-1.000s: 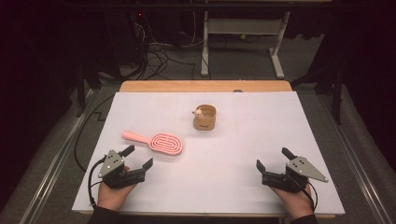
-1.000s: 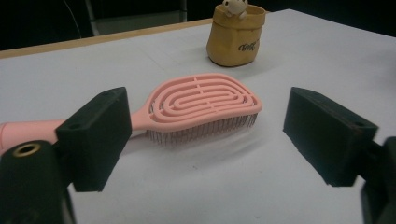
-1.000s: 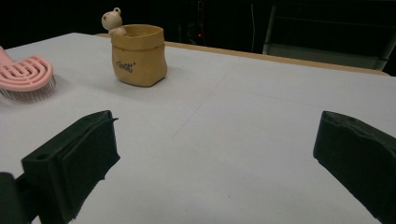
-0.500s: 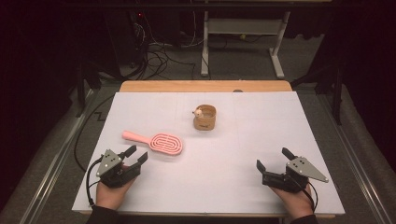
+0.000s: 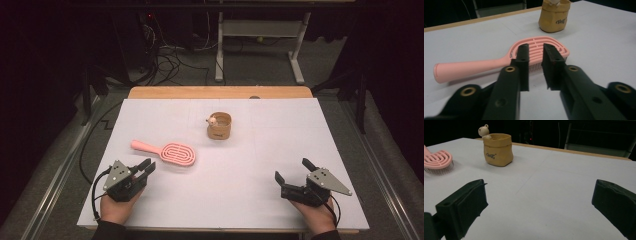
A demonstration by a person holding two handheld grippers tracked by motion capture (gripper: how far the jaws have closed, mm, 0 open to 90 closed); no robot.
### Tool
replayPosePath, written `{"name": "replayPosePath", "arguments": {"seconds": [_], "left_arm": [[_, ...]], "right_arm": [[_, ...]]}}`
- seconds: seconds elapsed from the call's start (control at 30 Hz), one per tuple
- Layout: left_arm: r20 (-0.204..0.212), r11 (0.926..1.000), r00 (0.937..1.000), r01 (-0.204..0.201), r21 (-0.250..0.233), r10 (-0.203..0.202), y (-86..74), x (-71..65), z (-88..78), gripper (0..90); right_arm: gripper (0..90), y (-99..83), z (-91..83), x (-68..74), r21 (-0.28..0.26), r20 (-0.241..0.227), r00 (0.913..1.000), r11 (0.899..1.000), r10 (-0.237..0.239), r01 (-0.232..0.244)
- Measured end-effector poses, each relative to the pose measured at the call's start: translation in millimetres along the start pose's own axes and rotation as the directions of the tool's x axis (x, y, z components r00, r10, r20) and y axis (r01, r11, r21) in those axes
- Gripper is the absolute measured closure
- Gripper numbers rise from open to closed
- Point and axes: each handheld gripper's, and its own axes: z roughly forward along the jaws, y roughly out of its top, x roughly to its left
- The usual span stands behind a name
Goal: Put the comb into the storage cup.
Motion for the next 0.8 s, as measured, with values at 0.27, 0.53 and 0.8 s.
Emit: {"name": "replayPosePath", "arguments": {"seconds": [0.27, 0.53, 0.8], "left_arm": [[-0.028, 0.9986, 0.9983, 0.05, -0.019, -0.051, -1.9, 5.2, -2.6, 88.7], [-0.037, 0.9985, 0.998, 0.049, -0.022, -0.05, -3.7, 6.8, -2.9, 88.7], [-0.165, 0.9971, 0.9854, 0.052, 0.055, -0.043, 17.3, 18.1, 15.8, 88.6]], "right_arm": [[0.2, -0.6, -0.4, -0.4, 0.0, -0.003, 1.0, 1.0, 0.006, -0.006], [0.2, -1.7, -0.2, 0.6, 0.002, -0.002, 0.9999, 1.0, 0.01, -0.01], [0.2, -2.4, 0.0, 1.5, 0.003, -0.014, 0.9999, 1.0, 0.008, -0.008]]}}
